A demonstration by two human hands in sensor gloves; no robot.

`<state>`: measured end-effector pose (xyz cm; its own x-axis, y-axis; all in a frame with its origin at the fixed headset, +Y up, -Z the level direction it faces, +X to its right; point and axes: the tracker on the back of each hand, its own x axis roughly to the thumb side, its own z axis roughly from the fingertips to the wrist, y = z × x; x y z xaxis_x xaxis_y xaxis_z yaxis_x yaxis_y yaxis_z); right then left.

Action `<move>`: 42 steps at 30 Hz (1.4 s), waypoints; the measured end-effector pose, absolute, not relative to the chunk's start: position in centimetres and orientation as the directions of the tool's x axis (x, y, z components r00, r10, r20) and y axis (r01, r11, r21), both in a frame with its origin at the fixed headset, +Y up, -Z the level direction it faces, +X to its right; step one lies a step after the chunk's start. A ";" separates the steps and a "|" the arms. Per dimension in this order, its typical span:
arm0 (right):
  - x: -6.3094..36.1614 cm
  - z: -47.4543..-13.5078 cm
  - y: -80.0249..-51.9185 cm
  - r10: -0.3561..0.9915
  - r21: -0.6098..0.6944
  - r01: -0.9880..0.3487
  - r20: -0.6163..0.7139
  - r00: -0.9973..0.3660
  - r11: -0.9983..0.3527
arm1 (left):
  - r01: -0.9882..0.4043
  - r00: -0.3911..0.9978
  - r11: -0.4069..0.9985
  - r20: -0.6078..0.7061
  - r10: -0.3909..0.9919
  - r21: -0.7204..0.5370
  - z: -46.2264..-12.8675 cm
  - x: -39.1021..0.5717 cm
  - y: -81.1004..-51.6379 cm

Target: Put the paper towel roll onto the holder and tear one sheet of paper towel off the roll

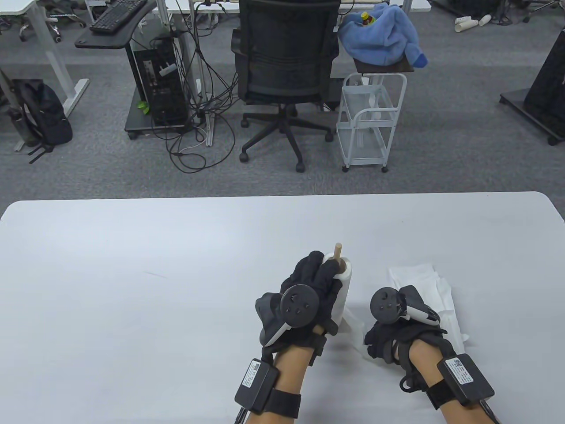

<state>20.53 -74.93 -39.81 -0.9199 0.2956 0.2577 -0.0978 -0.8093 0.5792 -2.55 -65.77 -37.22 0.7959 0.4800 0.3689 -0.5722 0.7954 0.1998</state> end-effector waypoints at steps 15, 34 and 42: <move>21.4 -38.3 -73.6 0.260 0.651 -0.082 0.181 -0.948 -0.755 | -0.524 0.830 0.816 0.359 0.426 0.243 -37.1 -2.5 -65.5; 37.1 -32.6 -54.6 0.725 0.175 -0.711 0.303 -0.619 -0.681 | -0.560 0.805 0.801 0.368 0.465 0.212 -37.0 -2.3 -65.8; 39.3 -38.9 -60.1 0.707 0.220 -0.679 0.083 -0.702 -0.700 | -0.562 0.803 0.799 0.370 0.466 0.213 -37.1 -2.3 -65.8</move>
